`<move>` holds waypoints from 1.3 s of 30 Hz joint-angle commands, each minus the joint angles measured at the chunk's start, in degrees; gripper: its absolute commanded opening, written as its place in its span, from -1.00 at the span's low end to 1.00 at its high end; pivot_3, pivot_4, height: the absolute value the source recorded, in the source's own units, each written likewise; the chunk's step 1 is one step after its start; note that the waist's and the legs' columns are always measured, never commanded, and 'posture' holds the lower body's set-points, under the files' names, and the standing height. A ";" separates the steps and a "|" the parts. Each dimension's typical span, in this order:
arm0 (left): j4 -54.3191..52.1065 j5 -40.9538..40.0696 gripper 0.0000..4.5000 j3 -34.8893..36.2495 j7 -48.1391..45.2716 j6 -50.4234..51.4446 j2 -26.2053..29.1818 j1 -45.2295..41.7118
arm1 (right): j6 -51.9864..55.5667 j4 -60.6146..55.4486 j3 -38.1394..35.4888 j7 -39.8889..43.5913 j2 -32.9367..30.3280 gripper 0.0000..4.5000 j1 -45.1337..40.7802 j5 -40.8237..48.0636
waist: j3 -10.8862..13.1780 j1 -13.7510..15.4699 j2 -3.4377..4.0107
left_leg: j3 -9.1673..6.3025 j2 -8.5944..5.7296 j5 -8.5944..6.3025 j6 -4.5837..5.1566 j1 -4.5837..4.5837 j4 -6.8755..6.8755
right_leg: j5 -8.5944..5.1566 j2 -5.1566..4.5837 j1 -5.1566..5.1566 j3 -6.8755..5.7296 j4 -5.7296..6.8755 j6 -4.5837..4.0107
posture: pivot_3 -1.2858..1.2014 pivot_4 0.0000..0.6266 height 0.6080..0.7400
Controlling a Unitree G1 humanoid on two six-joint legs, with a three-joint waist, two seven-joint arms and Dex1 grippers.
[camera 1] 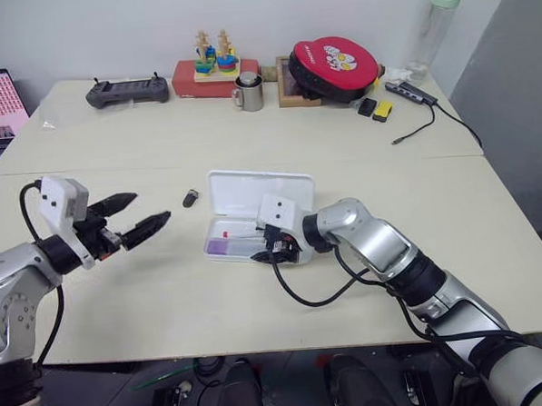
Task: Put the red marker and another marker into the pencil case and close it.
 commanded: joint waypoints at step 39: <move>36.81 19.04 -0.35 -16.95 10.91 -14.30 -14.73 -25.02 | -1.41 -9.64 -18.54 -12.41 6.40 1.00 -5.45 9.13 | -0.05 0.33 -0.09 | -0.12 -0.03 0.01 -0.01 0.00 0.04 | 0.18 0.02 0.14 -0.11 0.04 -0.18 | 0.03 -0.52 1.00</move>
